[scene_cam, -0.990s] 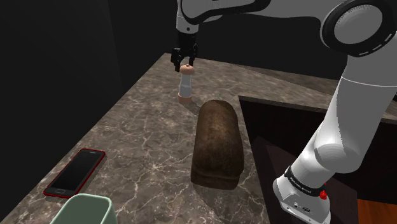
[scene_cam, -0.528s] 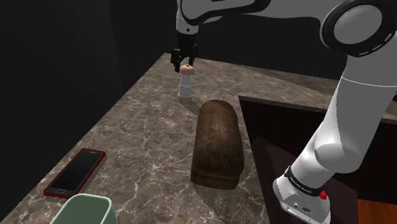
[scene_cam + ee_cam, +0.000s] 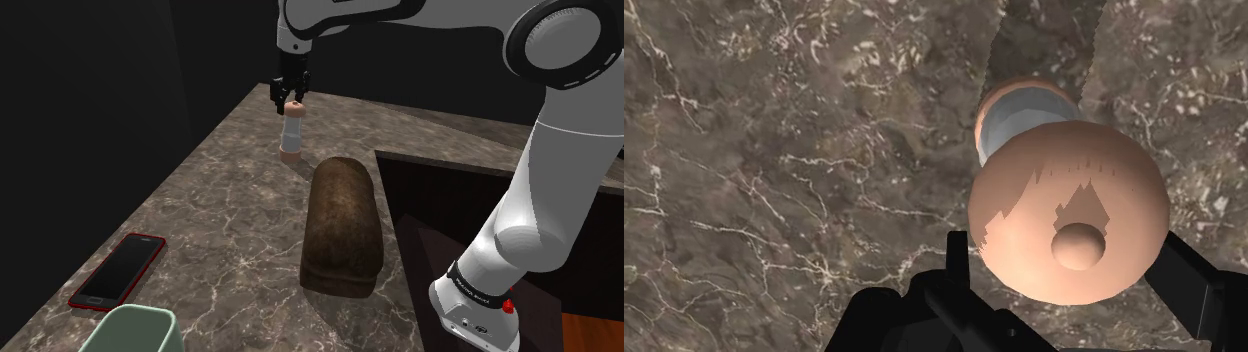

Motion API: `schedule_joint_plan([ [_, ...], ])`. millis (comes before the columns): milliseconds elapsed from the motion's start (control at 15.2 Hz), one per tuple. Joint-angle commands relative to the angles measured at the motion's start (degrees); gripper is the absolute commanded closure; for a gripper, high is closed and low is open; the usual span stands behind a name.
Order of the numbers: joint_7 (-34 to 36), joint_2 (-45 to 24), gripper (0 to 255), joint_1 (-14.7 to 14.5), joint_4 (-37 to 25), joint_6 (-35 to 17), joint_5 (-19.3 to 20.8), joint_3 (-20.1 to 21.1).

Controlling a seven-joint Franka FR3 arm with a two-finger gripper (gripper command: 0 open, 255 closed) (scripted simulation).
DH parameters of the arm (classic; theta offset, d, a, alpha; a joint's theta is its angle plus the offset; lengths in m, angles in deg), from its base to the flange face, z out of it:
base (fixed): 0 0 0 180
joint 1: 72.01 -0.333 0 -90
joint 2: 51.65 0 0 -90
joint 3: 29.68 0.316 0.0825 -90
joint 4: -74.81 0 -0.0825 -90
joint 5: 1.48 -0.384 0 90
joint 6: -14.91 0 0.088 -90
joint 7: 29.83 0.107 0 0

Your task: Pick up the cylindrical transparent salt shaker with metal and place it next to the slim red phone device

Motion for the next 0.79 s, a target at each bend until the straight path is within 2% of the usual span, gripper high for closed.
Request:
schedule_joint_plan([
  [0, 0.0, 0.0, 255, 0.0, 0.0, 0.0, 0.0, 0.0],
  [726, -0.5, -0.5, 255, -0.2, -8.4, 7.9, -0.1, 0.1],
])
